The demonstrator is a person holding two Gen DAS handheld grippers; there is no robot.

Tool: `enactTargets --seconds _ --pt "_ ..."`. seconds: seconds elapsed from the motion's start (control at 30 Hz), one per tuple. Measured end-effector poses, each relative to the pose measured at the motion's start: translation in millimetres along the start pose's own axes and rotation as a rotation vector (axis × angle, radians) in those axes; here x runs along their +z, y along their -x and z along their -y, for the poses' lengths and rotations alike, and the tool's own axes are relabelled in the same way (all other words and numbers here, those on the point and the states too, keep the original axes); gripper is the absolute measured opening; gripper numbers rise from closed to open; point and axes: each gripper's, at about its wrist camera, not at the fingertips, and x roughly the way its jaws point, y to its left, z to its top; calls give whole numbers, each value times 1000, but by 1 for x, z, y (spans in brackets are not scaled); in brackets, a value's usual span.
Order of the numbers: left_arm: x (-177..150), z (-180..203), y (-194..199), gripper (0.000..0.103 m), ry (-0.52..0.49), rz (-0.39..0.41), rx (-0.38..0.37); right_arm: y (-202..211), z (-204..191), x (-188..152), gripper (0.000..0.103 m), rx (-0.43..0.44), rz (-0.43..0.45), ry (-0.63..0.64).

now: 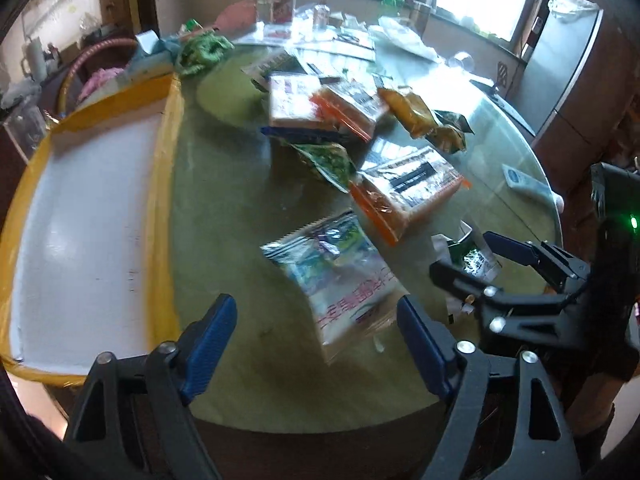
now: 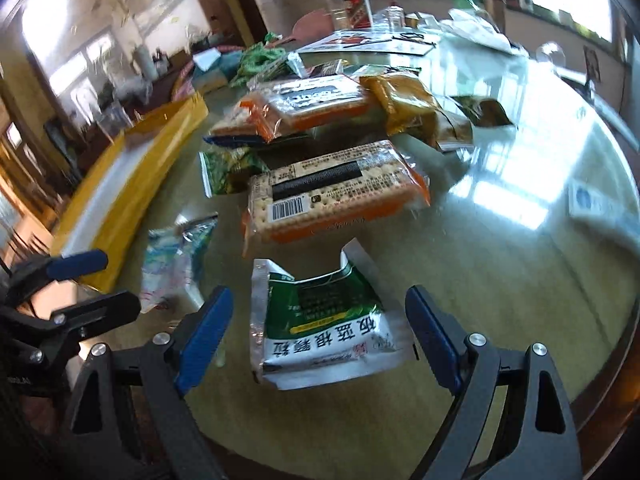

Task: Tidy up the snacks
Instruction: 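Grasp the blue-and-white snack bag with the left gripper while the right grasps the green bag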

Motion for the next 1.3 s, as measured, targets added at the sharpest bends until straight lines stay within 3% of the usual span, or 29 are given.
enactTargets --seconds 0.13,0.2,0.3,0.4,0.57,0.63,0.7,0.87,0.93,1.3 --pt "5 10 -13 80 -23 -33 -47 4 -2 -8 74 -87 9 65" --pt "9 12 -22 80 -14 -61 -62 6 0 -16 72 -151 36 95" --pt "12 12 -34 79 18 -86 -66 9 2 -17 68 -168 39 102" --pt "9 9 -32 59 36 -44 -24 8 1 -15 66 -186 41 107" --pt "-1 3 -21 47 23 15 -35 7 0 -20 61 -177 53 113" --pt "-4 3 -18 46 26 25 -63 11 -5 -19 41 -174 67 127" --pt "-2 1 -18 45 35 9 -112 13 -6 -19 30 -151 65 118" --pt "2 0 -16 42 49 -1 -124 11 -13 -23 24 -181 69 126" --pt "3 -2 -11 42 68 11 -133 14 -14 -24 12 -190 77 119" --pt "12 -4 24 42 88 104 -205 48 -11 -20 8 -136 162 80"
